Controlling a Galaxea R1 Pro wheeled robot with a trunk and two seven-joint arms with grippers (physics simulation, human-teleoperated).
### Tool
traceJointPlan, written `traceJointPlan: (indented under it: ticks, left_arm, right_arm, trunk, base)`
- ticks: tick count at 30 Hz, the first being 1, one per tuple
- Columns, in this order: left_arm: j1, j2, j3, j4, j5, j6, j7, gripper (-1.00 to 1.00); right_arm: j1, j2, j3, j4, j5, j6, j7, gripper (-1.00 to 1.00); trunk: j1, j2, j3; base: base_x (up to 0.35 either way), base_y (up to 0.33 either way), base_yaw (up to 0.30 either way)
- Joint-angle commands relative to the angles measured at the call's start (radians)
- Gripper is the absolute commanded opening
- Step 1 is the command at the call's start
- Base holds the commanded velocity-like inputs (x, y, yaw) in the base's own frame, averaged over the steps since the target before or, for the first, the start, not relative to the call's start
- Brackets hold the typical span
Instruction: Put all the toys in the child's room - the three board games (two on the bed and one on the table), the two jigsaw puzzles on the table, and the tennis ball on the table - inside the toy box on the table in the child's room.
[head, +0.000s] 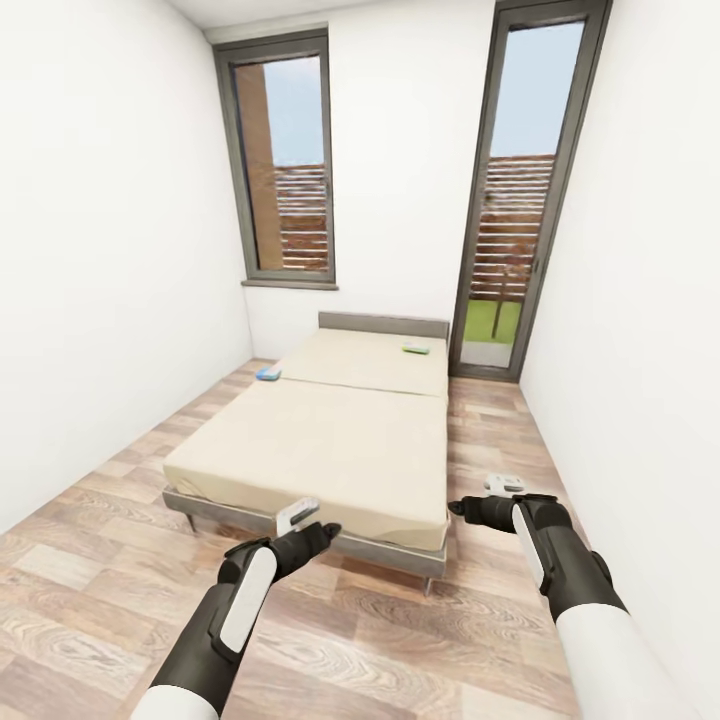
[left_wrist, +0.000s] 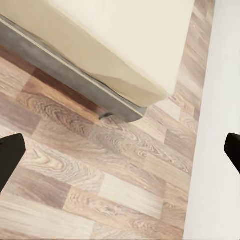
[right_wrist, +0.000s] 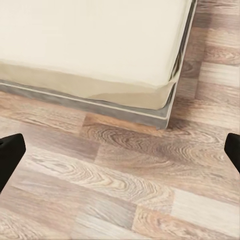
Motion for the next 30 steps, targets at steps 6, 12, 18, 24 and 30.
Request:
traceJointPlan:
  ticks: [6, 12, 18, 24, 30]
  left_arm:
    - [-0.001, 0.0, 0.0, -0.003, 0.01, 0.002, 0.009, 1.0]
    - [-0.001, 0.0, 0.0, -0.009, 0.01, 0.002, 0.009, 1.0]
    - [-0.001, 0.0, -0.002, -0.066, 0.01, 0.002, 0.009, 1.0]
    - [-0.001, 0.0, -0.005, -0.088, 0.011, 0.003, 0.008, 1.0]
    - [-0.001, 0.0, 0.001, -0.127, 0.038, 0.004, 0.008, 1.0]
  right_arm:
    - [-0.001, 0.001, -0.002, -0.001, 0.01, 0.004, 0.009, 1.0]
    - [-0.001, 0.001, -0.001, -0.001, 0.01, 0.004, 0.009, 1.0]
    - [-0.001, 0.001, -0.001, -0.001, 0.01, 0.004, 0.009, 1.0]
    - [-0.001, 0.001, -0.001, -0.001, 0.01, 0.004, 0.009, 1.0]
    - [-0.001, 0.001, -0.002, -0.001, 0.009, 0.004, 0.01, 1.0]
  trunk:
    - [0.001, -0.001, -0.001]
    - [0.001, -0.001, -0.001]
    - [0.001, -0.001, -0.001]
    - [0.001, -0.001, -0.001]
    - [0.001, -0.001, -0.001]
  base:
    - [0.324, 0.0, 0.0]
    - [0.331, 0.0, 0.0]
    - [0.31, 0.0, 0.0]
    - [0.136, 0.0, 0.0]
    - [0.024, 0.0, 0.006]
